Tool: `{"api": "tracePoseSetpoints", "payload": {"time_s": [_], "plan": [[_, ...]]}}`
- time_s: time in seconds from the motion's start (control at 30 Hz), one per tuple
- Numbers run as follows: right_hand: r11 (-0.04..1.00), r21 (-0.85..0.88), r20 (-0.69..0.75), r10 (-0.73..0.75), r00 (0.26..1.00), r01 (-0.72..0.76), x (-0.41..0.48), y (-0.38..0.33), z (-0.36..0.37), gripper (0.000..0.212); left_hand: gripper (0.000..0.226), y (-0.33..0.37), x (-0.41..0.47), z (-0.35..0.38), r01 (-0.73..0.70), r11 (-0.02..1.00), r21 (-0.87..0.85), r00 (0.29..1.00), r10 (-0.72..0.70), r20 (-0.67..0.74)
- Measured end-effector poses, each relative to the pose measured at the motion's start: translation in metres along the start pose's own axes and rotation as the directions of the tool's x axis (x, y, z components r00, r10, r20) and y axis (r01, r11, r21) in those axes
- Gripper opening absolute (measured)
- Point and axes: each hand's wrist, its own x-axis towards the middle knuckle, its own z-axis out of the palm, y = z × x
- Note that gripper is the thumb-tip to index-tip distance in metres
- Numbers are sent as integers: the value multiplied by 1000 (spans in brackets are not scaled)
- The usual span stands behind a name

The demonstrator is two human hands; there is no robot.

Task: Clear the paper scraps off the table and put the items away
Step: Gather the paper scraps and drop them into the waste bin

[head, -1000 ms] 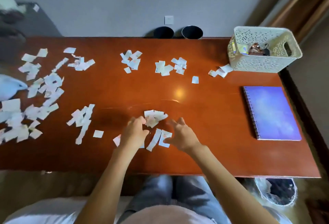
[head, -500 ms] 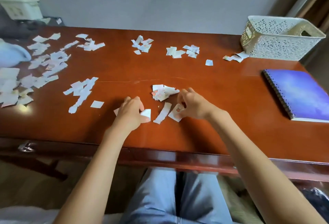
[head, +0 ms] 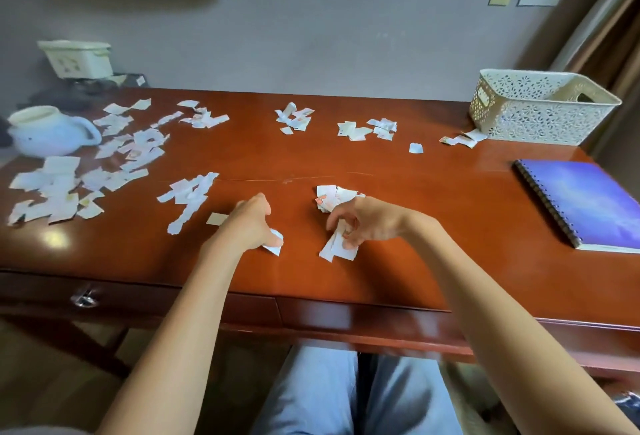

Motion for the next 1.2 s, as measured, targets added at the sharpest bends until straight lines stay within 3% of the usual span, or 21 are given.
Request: {"api": "tracePoseSetpoints", "payload": {"time_s": [0.17, 0.37, 0.5, 0.6, 0.7, 0.8, 0.87, 1.0, 1.2], "plan": [[999, -39, 1, 36, 999, -36, 8, 3, 2, 24, 50, -8, 3, 6, 67, 998, 9, 998, -67, -3], [999, -33, -49, 27, 998, -29, 7, 6, 3, 13, 39, -6, 7, 7, 23, 1000, -6, 998, -23, -53], [1000, 3, -166, 29, 986, -28, 7, 12, -5, 13, 32, 7, 15, 5, -76, 996, -47, 994, 72, -84], [996, 72, -283, 71, 956, -53, 8, 23, -16, 15, 35, 28, 28, -1, -190, 967, -169, 981, 180, -75], [992, 90, -283, 111, 953, -89, 12, 29, -26, 33, 42, 51, 44, -4, -235, 945, -228, 970, 241, 1], [991, 63, -224, 129, 966, -117, 23, 31, -33, 65, 51, 66, 59, -1, -234, 964, -123, 969, 242, 53], [991, 44, -184, 129, 974, -123, 31, 32, -35, 74, 57, 69, 65, 3, -222, 974, -37, 970, 225, 96], [991, -9, -118, 134, 984, -136, 44, 31, -37, 61, 60, 69, 73, 10, -212, 977, 9, 966, 208, 152], [985, -20, -128, 166, 978, -170, 50, 34, -39, 38, 31, 64, 85, 20, -283, 958, -47, 954, 287, 83]]}}
